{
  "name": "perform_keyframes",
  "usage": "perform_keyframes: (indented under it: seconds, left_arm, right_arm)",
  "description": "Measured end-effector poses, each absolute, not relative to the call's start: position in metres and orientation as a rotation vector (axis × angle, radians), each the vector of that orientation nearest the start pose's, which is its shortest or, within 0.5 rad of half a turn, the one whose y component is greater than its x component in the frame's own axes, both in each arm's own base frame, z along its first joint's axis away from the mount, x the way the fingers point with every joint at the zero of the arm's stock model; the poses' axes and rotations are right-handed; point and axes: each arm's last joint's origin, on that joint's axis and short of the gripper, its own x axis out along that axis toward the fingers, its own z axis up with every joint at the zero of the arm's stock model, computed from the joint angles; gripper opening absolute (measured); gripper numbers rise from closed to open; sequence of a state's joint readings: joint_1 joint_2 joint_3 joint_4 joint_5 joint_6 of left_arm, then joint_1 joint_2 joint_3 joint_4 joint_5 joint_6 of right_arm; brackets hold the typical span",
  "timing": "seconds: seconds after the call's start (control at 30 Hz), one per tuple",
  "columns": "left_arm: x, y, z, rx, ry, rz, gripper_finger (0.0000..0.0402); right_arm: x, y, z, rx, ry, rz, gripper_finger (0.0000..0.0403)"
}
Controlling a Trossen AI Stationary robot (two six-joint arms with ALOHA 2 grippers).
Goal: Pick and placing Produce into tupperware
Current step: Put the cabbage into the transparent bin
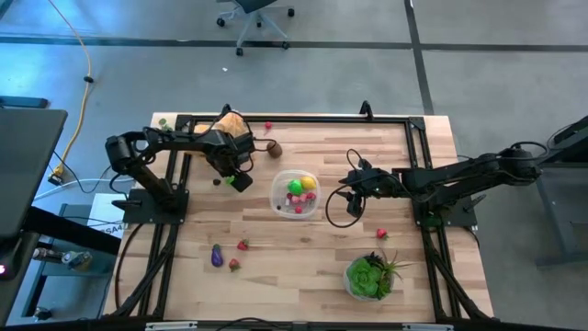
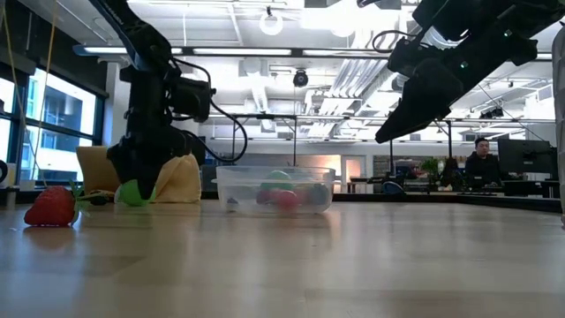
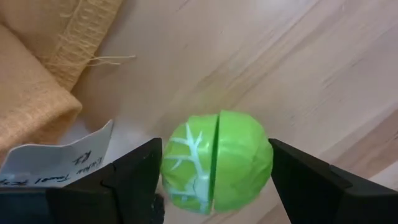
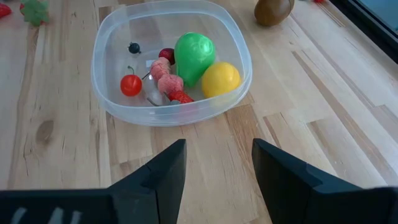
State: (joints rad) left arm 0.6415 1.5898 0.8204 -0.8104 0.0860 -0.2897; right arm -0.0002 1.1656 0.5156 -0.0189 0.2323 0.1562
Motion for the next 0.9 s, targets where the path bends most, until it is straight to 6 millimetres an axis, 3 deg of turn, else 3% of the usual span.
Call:
perform_keyframes:
  seconds: [0.4, 0.73, 0.9]
  left_arm:
    - [0.1993, 0.1459, 0.1435, -0.77, 1.388, 0.654, 0.0275]
    - [0.1993, 0.1455, 0.1439, -0.723, 1.404, 0.592, 0.0226]
    - [0.1993, 0.1454, 0.1439, -0.683, 1.414, 0.55, 0.0244]
  right_arm:
    - [0.2225, -0.0067, 0.1861, 0.072, 0.646, -0.275, 0.0176]
    - [0.2225, -0.0067, 0.1861, 0.072, 0.646, -0.275, 0.0176]
    - [0.2225, -0.0067, 0.1861, 0.072, 0.646, -0.275, 0.0176]
